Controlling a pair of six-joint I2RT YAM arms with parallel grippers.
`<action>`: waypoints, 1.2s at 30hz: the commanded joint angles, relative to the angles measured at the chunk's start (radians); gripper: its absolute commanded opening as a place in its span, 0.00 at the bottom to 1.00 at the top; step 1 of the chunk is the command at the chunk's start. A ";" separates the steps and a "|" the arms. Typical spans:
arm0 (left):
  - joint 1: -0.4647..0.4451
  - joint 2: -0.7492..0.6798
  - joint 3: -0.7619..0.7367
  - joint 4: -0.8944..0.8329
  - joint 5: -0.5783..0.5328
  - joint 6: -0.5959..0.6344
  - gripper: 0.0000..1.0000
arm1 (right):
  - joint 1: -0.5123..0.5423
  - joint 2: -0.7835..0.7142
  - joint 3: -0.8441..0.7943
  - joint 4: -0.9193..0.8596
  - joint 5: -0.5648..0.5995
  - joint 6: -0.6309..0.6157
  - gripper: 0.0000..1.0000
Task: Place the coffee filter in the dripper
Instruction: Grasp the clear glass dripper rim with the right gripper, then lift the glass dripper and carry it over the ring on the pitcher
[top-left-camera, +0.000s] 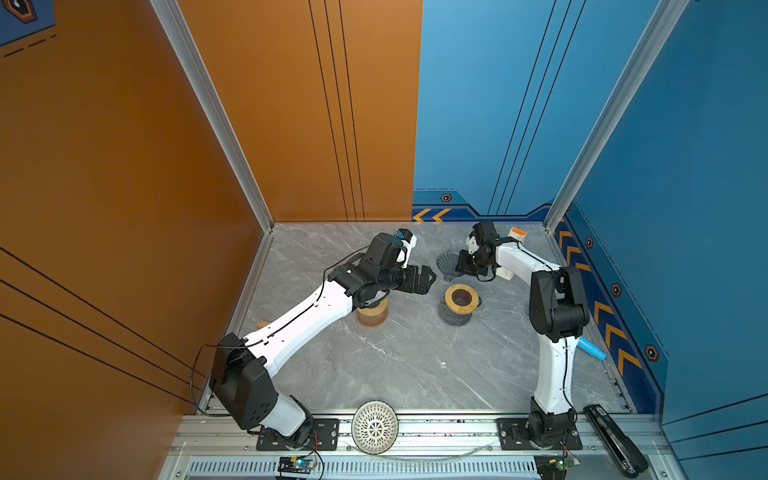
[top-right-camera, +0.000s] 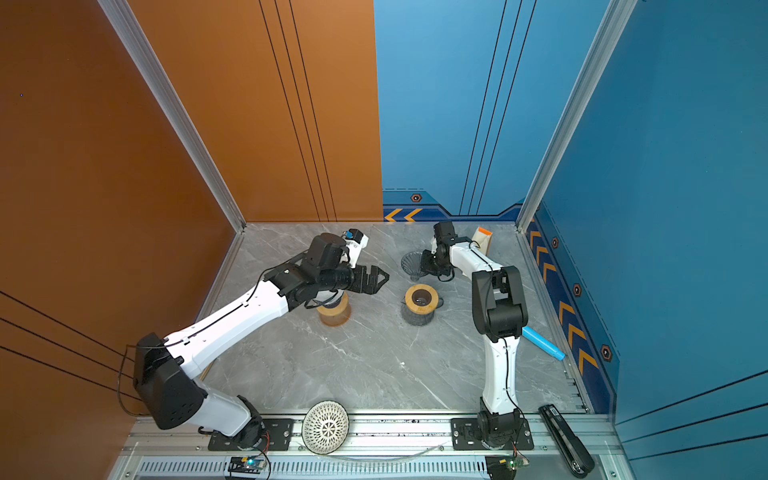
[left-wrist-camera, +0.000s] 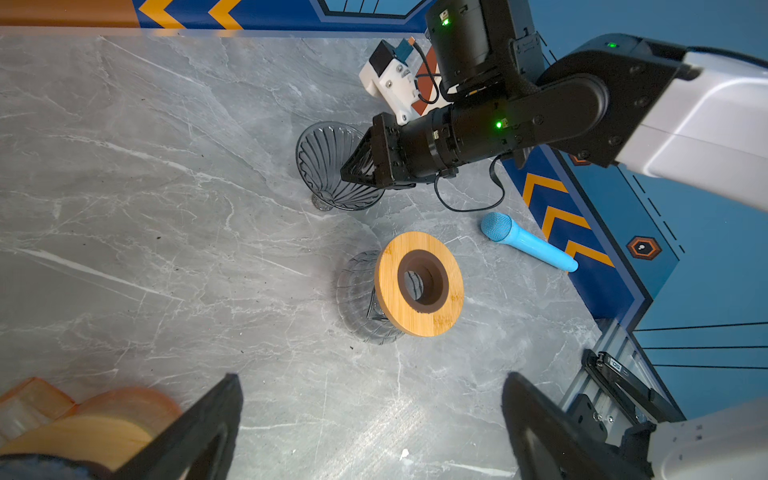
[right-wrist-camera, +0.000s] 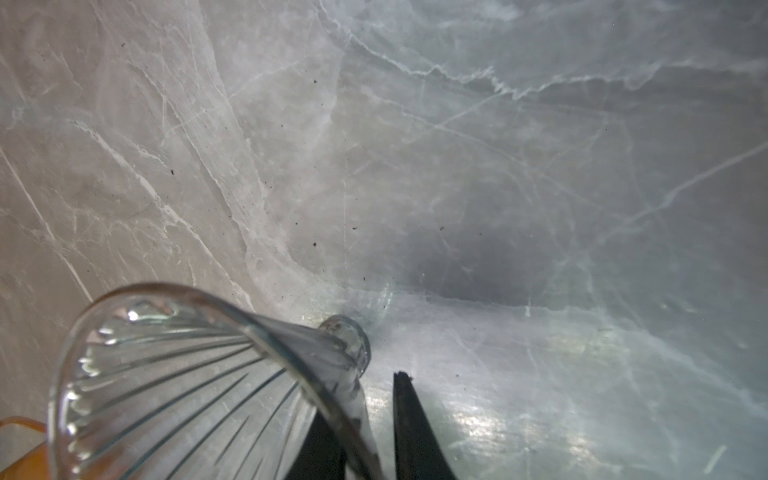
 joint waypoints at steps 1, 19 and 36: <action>0.008 0.004 0.013 -0.032 -0.004 -0.002 0.98 | -0.005 -0.011 0.007 0.006 -0.012 0.004 0.11; 0.013 0.028 0.061 -0.041 0.013 0.024 0.98 | -0.024 -0.198 -0.047 0.010 -0.033 0.014 0.00; 0.014 0.059 0.117 -0.047 0.060 0.049 0.98 | -0.020 -0.492 -0.157 -0.063 -0.126 0.023 0.00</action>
